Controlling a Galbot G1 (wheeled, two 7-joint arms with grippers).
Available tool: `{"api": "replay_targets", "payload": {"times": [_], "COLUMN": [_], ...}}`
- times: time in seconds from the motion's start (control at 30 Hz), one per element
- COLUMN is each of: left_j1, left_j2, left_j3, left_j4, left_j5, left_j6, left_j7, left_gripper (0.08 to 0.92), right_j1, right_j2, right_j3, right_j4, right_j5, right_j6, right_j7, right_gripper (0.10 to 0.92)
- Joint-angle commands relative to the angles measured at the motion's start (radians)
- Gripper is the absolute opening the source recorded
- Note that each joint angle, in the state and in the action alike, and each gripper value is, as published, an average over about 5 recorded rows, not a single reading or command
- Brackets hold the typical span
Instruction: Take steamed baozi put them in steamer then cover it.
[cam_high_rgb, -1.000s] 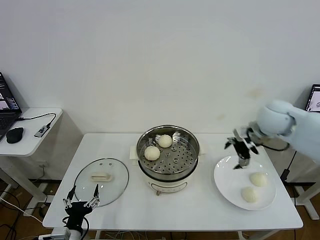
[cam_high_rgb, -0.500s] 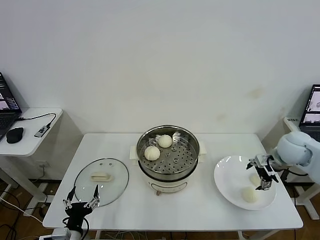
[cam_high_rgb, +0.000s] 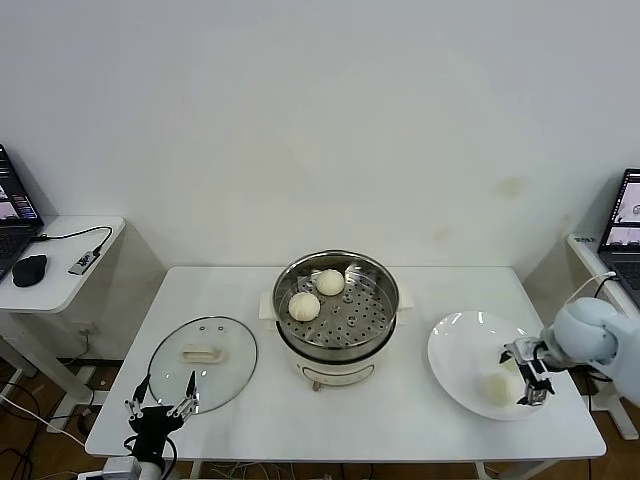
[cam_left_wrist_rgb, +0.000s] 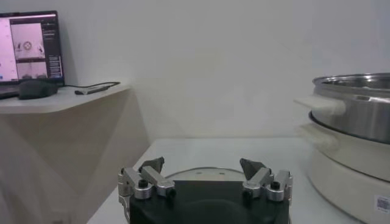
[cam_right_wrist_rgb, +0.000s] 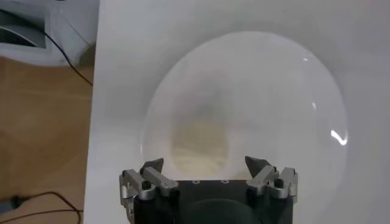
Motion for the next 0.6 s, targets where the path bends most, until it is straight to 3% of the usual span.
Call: {"api": "replay_targets", "payload": {"times": [0.03,0.6], "left_j1": [0.000,-0.001], "left_j2": [-0.001,-0.003], "left_j3": [0.000,-0.002], "left_j4": [0.001,0.002], "left_j5": [0.001,0.002], "left_j6": [0.000,-0.001], "left_j7": [0.000,-0.001], "left_gripper": [0.823,0.823], "right_j1": [-0.081,-0.089], "right_j2": [0.037,0.062], "right_j3": [0.061,0.068], "right_j4": [-0.034,-0.058], "right_j5": [-0.029,-0.041], "right_j6": [-0.007,-0.038], "right_j7": [0.019,0.026], "right_gripper": [0.811,0.673]}}
